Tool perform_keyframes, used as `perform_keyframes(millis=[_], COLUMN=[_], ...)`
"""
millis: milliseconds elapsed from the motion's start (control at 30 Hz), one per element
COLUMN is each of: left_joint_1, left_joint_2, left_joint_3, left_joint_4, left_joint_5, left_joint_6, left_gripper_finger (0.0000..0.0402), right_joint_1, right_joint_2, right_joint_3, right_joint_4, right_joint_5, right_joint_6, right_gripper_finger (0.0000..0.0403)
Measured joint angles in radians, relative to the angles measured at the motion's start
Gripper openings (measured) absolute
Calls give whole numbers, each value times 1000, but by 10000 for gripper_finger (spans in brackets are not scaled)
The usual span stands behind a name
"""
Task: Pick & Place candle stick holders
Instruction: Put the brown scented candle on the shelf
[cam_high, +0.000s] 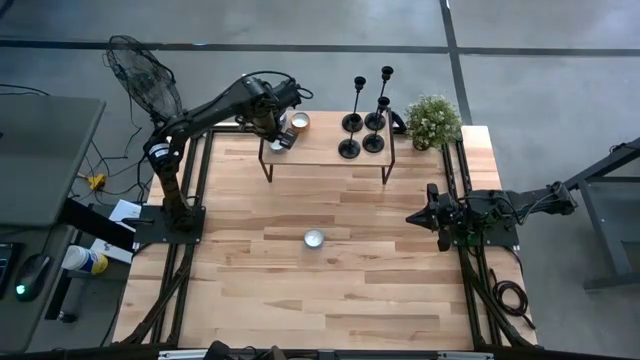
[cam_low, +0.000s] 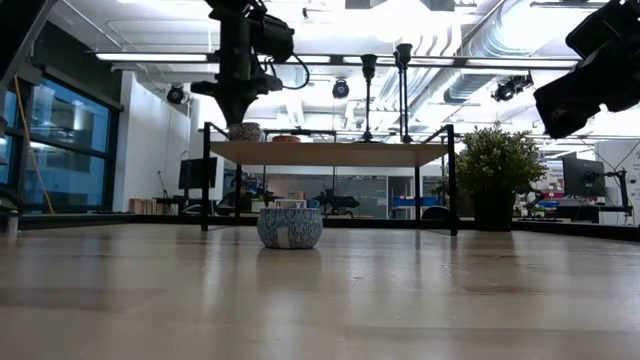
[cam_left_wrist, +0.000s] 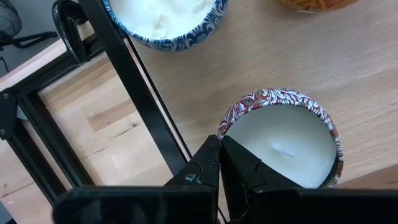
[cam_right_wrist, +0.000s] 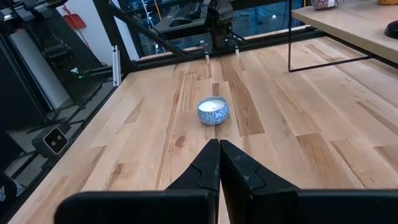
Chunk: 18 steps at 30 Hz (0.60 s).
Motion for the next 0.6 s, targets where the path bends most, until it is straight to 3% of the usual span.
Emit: perform_keyframes(millis=[600], left_joint_1=[0], left_joint_2=[0], left_joint_3=[0], left_joint_4=[1], left_joint_5=[26], left_joint_6=[3], left_gripper_finger=[3], right_joint_1=[0], right_joint_2=[0], right_joint_3=[0], right_joint_4=[0], right_joint_5=[0], right_joint_6=[0], right_gripper_finger=[0])
